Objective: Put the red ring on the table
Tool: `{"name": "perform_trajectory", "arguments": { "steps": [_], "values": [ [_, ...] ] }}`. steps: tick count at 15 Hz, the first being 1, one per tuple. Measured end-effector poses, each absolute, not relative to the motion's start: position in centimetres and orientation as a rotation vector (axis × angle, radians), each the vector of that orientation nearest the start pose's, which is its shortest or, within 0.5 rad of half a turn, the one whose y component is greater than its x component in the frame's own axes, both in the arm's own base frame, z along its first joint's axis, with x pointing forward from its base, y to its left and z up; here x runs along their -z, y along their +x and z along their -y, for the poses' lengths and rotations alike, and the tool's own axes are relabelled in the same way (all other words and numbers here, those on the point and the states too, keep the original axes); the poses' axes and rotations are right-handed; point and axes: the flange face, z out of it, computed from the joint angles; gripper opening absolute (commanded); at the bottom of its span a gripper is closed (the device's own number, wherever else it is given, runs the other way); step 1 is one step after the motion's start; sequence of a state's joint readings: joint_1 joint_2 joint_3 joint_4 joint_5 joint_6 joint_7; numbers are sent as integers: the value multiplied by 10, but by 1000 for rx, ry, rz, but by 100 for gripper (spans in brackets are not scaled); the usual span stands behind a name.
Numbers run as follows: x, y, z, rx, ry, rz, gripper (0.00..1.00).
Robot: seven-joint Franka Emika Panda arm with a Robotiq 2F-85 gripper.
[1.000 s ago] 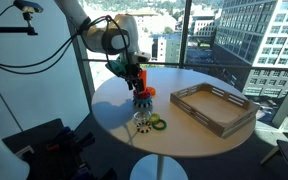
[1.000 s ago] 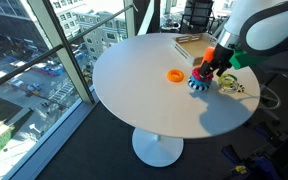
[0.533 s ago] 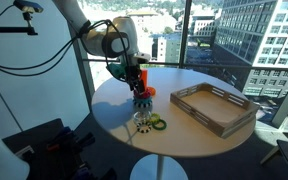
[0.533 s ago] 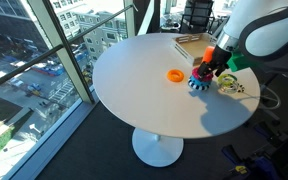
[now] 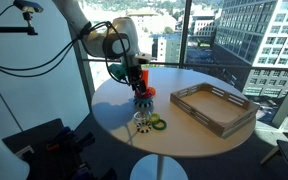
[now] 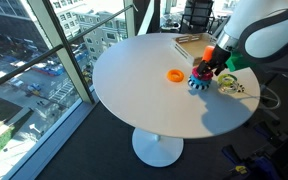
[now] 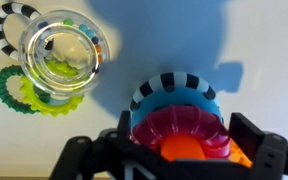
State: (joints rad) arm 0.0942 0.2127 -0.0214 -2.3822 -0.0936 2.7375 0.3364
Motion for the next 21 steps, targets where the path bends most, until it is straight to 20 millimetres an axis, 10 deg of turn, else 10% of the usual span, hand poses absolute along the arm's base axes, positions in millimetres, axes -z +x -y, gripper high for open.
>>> {"name": "perform_trajectory", "arguments": {
  "steps": [8, 21],
  "values": [
    [-248, 520, -43, 285, -3136, -300, 42],
    [-281, 514, -44, 365, -3114, -300, 42]
  ]
}}
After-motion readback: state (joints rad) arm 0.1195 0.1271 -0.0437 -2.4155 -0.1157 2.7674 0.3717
